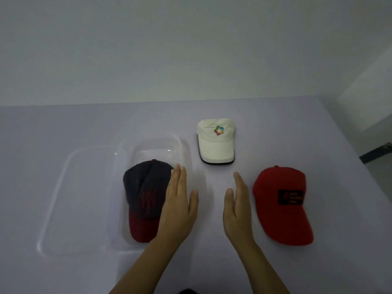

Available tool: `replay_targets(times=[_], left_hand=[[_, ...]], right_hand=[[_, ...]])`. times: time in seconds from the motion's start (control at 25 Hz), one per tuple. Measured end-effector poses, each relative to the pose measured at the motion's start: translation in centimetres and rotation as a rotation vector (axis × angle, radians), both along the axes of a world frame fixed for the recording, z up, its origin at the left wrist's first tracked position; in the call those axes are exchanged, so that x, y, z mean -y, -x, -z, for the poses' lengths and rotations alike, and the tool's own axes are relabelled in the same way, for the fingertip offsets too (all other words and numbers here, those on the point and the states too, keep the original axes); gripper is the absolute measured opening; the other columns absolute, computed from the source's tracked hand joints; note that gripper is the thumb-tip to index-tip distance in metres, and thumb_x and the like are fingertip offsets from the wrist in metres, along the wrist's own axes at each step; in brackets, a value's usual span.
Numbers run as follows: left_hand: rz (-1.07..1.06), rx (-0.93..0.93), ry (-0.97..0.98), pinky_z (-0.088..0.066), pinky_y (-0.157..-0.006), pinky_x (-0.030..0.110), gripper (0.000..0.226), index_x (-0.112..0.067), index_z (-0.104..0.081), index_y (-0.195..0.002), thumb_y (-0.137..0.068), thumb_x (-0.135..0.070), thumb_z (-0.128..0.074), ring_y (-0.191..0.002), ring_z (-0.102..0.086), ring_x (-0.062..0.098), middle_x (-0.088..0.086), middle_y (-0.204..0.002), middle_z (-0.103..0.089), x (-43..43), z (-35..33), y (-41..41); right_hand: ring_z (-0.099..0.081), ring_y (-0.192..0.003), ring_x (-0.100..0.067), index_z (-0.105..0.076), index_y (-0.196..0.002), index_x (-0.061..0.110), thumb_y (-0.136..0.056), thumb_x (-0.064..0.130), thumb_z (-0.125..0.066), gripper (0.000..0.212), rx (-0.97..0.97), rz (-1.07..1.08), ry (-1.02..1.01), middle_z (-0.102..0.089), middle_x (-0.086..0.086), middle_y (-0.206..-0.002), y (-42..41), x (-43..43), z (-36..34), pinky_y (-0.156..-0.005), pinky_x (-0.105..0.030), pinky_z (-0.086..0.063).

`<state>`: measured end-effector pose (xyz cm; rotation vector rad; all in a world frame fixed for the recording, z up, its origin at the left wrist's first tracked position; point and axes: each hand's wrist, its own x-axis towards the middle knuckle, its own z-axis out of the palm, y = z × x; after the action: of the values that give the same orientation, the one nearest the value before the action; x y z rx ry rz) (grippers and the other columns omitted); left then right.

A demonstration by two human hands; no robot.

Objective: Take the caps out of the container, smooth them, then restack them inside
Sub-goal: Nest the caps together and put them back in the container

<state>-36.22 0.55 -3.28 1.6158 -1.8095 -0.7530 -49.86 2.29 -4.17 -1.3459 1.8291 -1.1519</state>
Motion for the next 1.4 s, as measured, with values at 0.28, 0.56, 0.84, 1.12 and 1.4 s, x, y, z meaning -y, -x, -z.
replay_targets(times=[0.28,0.56,0.84,1.12,1.4], left_hand=[[0.008,-0.29,-0.487,-0.031,-0.111,0.031,0.064,-0.021,-0.021,-0.146,-0.092,-0.035,-0.052,-0.136,-0.033,0.014,-0.003,-0.153,-0.026,-1.4,1.9,12.4],[-0.091,-0.494,-0.786,-0.048,-0.091,0.042,0.07,-0.025,-0.03,-0.141,-0.083,-0.051,-0.059,-0.113,-0.044,0.014,0.0,-0.145,-0.037,1.2,4.4,18.5],[-0.125,-0.676,-0.891,-0.051,-0.073,0.039,0.038,-0.022,-0.043,-0.12,-0.088,-0.033,-0.059,-0.099,-0.052,0.007,-0.001,-0.128,-0.048,2.5,5.5,20.5],[-0.178,-0.699,-0.908,-0.053,-0.075,0.045,0.033,-0.018,-0.045,-0.118,-0.091,-0.031,-0.056,-0.105,-0.052,0.015,0.001,-0.129,-0.05,2.6,6.6,20.6],[-0.172,-0.786,-1.008,-0.052,-0.077,0.049,0.038,-0.019,-0.044,-0.122,-0.089,-0.032,-0.056,-0.112,-0.051,0.021,0.005,-0.131,-0.05,2.5,5.6,19.1]], right_hand=[[-0.04,-0.126,-0.019,-0.04,-0.136,0.009,-0.09,0.021,-0.053,0.049,-0.097,0.294,-0.087,-0.042,-0.01,-0.138,15.9,-3.7,2.4,-0.103,-0.031,-0.031],[-0.039,-0.13,-0.027,-0.026,-0.144,0.014,-0.078,0.036,-0.071,0.083,0.29,0.226,-0.598,-0.031,-0.012,-0.148,25.7,-4.2,5.2,-0.104,-0.047,-0.04],[-0.059,-0.107,-0.019,-0.041,-0.135,0.01,-0.067,0.025,-0.083,0.082,0.633,0.162,-0.595,-0.054,-0.003,-0.13,26.3,-3.0,5.7,-0.087,-0.032,-0.047],[-0.069,-0.096,-0.019,-0.052,-0.119,0.024,-0.058,0.016,-0.08,0.068,0.93,0.141,-0.46,-0.068,-0.002,-0.113,25.6,-3.8,6.0,-0.072,-0.033,-0.055],[-0.062,-0.11,-0.031,-0.051,-0.13,0.022,-0.083,0.03,-0.059,0.048,1.219,0.145,-0.427,-0.065,-0.01,-0.122,23.2,-4.5,5.1,-0.088,-0.053,-0.051]])
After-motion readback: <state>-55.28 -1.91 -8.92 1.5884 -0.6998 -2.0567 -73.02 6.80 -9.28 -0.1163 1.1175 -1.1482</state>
